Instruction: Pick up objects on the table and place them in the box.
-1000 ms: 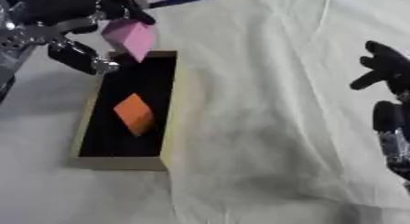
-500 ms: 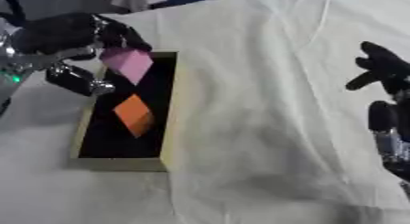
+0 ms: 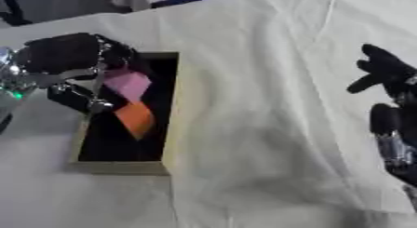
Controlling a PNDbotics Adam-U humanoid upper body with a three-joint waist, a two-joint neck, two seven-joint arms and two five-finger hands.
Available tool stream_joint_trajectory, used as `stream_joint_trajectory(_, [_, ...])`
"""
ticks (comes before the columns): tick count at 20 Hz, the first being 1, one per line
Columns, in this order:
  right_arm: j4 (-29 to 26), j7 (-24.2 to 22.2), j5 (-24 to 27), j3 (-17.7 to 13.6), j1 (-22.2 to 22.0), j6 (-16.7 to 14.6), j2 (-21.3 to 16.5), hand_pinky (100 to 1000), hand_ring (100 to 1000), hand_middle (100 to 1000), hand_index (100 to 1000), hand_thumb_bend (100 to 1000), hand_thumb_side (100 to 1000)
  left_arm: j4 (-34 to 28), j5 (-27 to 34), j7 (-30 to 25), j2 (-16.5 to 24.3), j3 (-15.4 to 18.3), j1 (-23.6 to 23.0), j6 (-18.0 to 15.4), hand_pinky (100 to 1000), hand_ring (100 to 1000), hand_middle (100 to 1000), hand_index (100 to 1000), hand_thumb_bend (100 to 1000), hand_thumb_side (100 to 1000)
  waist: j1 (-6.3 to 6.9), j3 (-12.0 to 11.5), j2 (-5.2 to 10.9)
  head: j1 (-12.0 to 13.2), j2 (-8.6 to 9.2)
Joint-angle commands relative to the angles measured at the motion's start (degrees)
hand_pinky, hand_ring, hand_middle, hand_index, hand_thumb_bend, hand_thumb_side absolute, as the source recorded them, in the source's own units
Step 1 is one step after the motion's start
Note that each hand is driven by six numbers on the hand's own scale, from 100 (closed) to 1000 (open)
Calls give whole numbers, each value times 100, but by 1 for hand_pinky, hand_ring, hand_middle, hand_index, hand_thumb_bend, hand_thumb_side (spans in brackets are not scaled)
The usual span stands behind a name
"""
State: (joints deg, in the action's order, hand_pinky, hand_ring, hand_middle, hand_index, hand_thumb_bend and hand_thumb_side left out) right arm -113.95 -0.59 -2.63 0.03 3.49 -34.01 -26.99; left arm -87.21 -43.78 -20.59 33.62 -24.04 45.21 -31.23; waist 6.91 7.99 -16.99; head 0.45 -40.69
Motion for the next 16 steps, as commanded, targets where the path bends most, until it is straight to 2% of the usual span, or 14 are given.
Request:
stream_joint_trajectory(1, [-64, 13, -30, -14, 22, 28, -47, 895, 957, 554, 889, 100, 663, 19, -231, 80, 54, 21, 45, -20, 618, 753, 775, 851, 308, 118, -50, 2, 81, -6, 61])
stream_joint_trajectory(2, [-64, 13, -33, -13, 22, 29, -46, 894, 957, 553, 889, 100, 664, 40, -277, 110, 46, 25, 39, -21, 629, 764, 789, 861, 318, 184, -51, 2, 79, -8, 70])
stream_joint_trajectory(5, [-64, 2, -48, 2, 20, 35, -41, 894, 957, 552, 889, 100, 664, 87, -478, 171, -12, 33, 12, 55, 638, 772, 798, 867, 339, 210, -53, 7, 69, -18, 105])
stream_joint_trajectory(6, [-64, -1, -51, 6, 20, 37, -39, 894, 957, 552, 888, 100, 664, 98, -546, 169, -18, 24, 5, 62, 665, 800, 830, 891, 392, 265, -52, 7, 68, -18, 112])
stream_joint_trajectory(10, [-64, -5, -59, 12, 20, 45, -34, 894, 957, 552, 888, 100, 664, 132, -767, 177, -41, 21, -17, 59, 673, 810, 841, 902, 399, 280, -50, 8, 67, -19, 127])
stream_joint_trajectory(11, [-64, -5, -61, 13, 16, 47, -34, 894, 956, 549, 886, 100, 664, 127, -799, 198, -38, 34, -14, 64, 751, 891, 932, 975, 519, 416, -50, 4, 69, -26, 135])
stream_joint_trajectory(13, [-64, -3, -69, 11, -2, 57, -32, 894, 956, 549, 886, 100, 664, -5, -910, 313, -9, 132, -14, 165, 759, 903, 945, 987, 547, 420, -47, -8, 77, -45, 158])
stream_joint_trajectory(16, [-64, 2, -80, 9, -20, 67, -30, 894, 956, 549, 886, 100, 665, -313, -1078, 548, 26, 246, 5, 362, 806, 943, 974, 1000, 662, 342, -47, -30, 89, -66, 179])
